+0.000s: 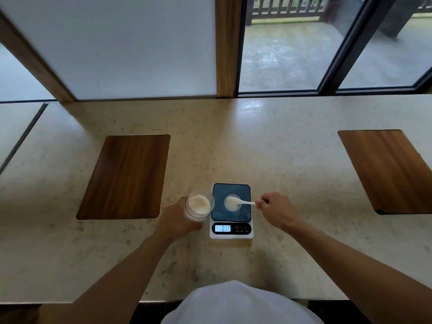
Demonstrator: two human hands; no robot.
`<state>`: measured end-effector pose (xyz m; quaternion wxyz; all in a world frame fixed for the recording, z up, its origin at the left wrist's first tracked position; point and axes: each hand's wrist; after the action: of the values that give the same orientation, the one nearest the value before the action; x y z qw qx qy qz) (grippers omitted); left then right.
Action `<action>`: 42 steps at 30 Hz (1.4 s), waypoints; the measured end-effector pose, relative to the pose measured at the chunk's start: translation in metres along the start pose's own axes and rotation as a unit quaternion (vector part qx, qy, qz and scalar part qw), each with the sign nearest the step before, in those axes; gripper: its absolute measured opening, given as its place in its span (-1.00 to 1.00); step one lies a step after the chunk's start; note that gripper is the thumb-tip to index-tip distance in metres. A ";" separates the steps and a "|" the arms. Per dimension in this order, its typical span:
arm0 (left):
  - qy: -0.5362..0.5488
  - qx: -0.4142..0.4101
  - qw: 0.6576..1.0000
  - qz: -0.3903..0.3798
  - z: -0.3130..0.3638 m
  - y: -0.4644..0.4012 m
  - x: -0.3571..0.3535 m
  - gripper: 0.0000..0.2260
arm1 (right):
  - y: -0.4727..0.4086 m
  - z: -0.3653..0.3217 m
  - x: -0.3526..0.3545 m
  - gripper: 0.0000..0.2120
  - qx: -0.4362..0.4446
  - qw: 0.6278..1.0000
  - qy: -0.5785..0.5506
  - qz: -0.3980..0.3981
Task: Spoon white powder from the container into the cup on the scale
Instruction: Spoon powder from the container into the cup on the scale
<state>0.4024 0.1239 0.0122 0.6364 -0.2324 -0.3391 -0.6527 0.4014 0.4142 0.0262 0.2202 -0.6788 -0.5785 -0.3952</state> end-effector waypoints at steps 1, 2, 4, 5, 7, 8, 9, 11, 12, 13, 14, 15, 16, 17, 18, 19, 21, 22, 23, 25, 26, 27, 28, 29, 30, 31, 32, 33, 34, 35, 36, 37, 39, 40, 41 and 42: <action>0.004 0.000 1.000 0.001 0.000 0.001 0.000 -0.37 | -0.001 0.001 -0.002 -0.72 0.000 1.000 0.004 0.003; 0.009 0.000 1.000 0.003 0.000 0.001 0.001 -0.36 | -0.002 0.001 -0.004 -0.72 0.000 1.000 0.009 0.005; 0.014 0.003 1.000 0.006 0.001 0.001 0.001 -0.34 | -0.003 0.001 -0.007 -0.72 0.002 1.000 0.018 0.008; 0.013 0.005 1.000 0.006 0.001 0.001 0.002 -0.32 | -0.004 0.001 -0.009 -0.72 0.003 1.000 0.020 0.008; 0.008 0.005 1.000 0.003 0.001 0.000 0.003 -0.29 | -0.004 0.001 -0.011 -0.72 0.003 1.000 0.024 0.010; 0.008 0.003 1.000 0.001 0.002 0.000 0.003 -0.28 | -0.004 0.001 -0.011 -0.72 0.004 1.000 0.026 0.012; 0.011 0.002 1.000 0.001 0.002 -0.001 0.003 -0.27 | -0.005 0.001 -0.012 -0.73 0.005 1.000 0.028 0.014; 0.014 0.001 1.000 0.004 0.003 -0.001 0.003 -0.27 | -0.005 0.001 -0.013 -0.73 0.007 0.999 0.030 0.017; 0.014 0.000 1.000 0.004 0.003 -0.002 0.003 -0.27 | -0.005 0.001 -0.013 -0.74 0.009 0.999 0.031 0.017; 0.015 -0.003 1.000 0.002 0.003 -0.002 0.003 -0.28 | -0.005 0.001 -0.013 -0.74 0.013 0.999 0.032 0.017; 0.017 -0.006 1.000 0.000 0.004 -0.002 0.003 -0.29 | -0.005 0.000 -0.013 -0.74 0.016 0.999 0.034 0.017; 0.016 -0.009 1.000 -0.001 0.003 -0.003 0.002 -0.29 | -0.005 0.000 -0.013 -0.74 0.019 0.999 0.036 0.018; 0.015 -0.012 1.000 0.000 0.003 -0.003 0.002 -0.30 | -0.005 0.001 -0.013 -0.74 0.023 0.999 0.038 0.019; 0.015 -0.014 1.000 0.002 0.002 -0.003 0.002 -0.31 | -0.005 0.001 -0.013 -0.74 0.026 0.999 0.039 0.021; 0.016 -0.016 1.000 0.005 0.002 -0.003 0.002 -0.31 | -0.005 0.000 -0.013 -0.75 0.029 0.999 0.040 0.022; 0.017 -0.017 1.000 0.007 0.002 -0.003 0.001 -0.32 | -0.005 0.000 -0.013 -0.75 0.032 0.998 0.042 0.023; 0.016 -0.019 1.000 0.009 0.002 -0.003 0.000 -0.33 | -0.005 -0.001 -0.013 -0.75 0.042 0.997 0.050 0.029; 0.015 -0.020 1.000 0.010 0.002 -0.003 0.000 -0.33 | -0.005 -0.001 -0.013 -0.75 0.047 0.997 0.055 0.032; 0.013 -0.019 1.000 0.009 0.002 -0.003 -0.001 -0.33 | -0.004 -0.001 -0.013 -0.76 0.050 0.997 0.057 0.034; 0.007 -0.018 1.000 0.008 0.001 -0.004 -0.001 -0.32 | -0.003 -0.002 -0.013 -0.77 0.056 0.996 0.061 0.037; 0.006 -0.019 1.000 0.007 0.001 -0.004 -0.001 -0.32 | -0.003 -0.002 -0.013 -0.77 0.060 0.995 0.065 0.039; 0.006 -0.022 1.000 0.007 0.001 -0.004 -0.002 -0.31 | -0.003 -0.002 -0.013 -0.77 0.065 0.995 0.069 0.041; 0.007 -0.024 1.000 0.008 0.001 -0.004 -0.002 -0.31 | -0.003 -0.002 -0.013 -0.77 0.069 0.994 0.072 0.043; 0.007 -0.027 1.000 0.009 0.000 -0.004 -0.003 -0.32 | -0.003 -0.003 -0.013 -0.78 0.075 0.993 0.075 0.047; 0.007 -0.030 0.999 0.010 0.001 -0.004 -0.003 -0.32 | -0.002 -0.003 -0.012 -0.78 0.082 0.992 0.077 0.051; 0.007 -0.030 0.999 0.011 0.000 -0.004 -0.004 -0.32 | -0.002 -0.003 -0.012 -0.78 0.093 0.991 0.080 0.055; 0.008 -0.030 0.999 0.010 0.000 -0.004 -0.004 -0.32 | -0.001 -0.002 -0.011 -0.78 0.104 0.989 0.082 0.059; 0.009 -0.030 0.999 0.007 0.000 -0.004 -0.005 -0.32 | 0.000 -0.002 -0.010 -0.79 0.114 0.988 0.083 0.062; 0.010 -0.032 0.999 0.004 0.000 -0.004 -0.006 -0.32 | 0.001 -0.001 -0.009 -0.79 0.121 0.987 0.084 0.066; 0.010 -0.034 0.999 0.001 0.000 -0.004 -0.007 -0.33 | 0.002 -0.001 -0.009 -0.79 0.128 0.986 0.087 0.068; 0.010 -0.034 0.999 0.001 0.000 -0.005 -0.007 -0.34 | 0.002 0.000 -0.008 -0.79 0.134 0.985 0.090 0.069; 0.009 -0.035 0.999 0.002 0.000 -0.005 -0.008 -0.35 | 0.003 0.000 -0.008 -0.79 0.139 0.983 0.093 0.069; 0.008 -0.035 0.999 0.008 0.000 -0.006 -0.008 -0.36 | 0.005 0.000 -0.008 -0.78 0.152 0.981 0.096 0.068; 0.006 -0.035 0.999 0.009 0.000 -0.006 -0.008 -0.36 | 0.006 0.000 -0.007 -0.78 0.160 0.980 0.096 0.069; 0.004 -0.036 0.999 0.009 0.000 -0.006 -0.008 -0.36 | 0.007 0.001 -0.006 -0.78 0.169 0.978 0.094 0.072; 0.002 -0.036 0.999 0.009 0.001 -0.007 -0.008 -0.37 | 0.008 0.001 -0.005 -0.78 0.178 0.977 0.091 0.076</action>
<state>0.3965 0.1298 0.0055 0.6341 -0.2571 -0.3118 -0.6592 0.4093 0.4100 0.0228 0.4185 -0.6318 -0.5640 -0.3279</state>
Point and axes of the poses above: each hand's wrist, its own y-axis away from the middle knuckle, its own x-axis out of the back of the hand, z = x × y, and after that the axes turned 12 degrees about z, right-handed
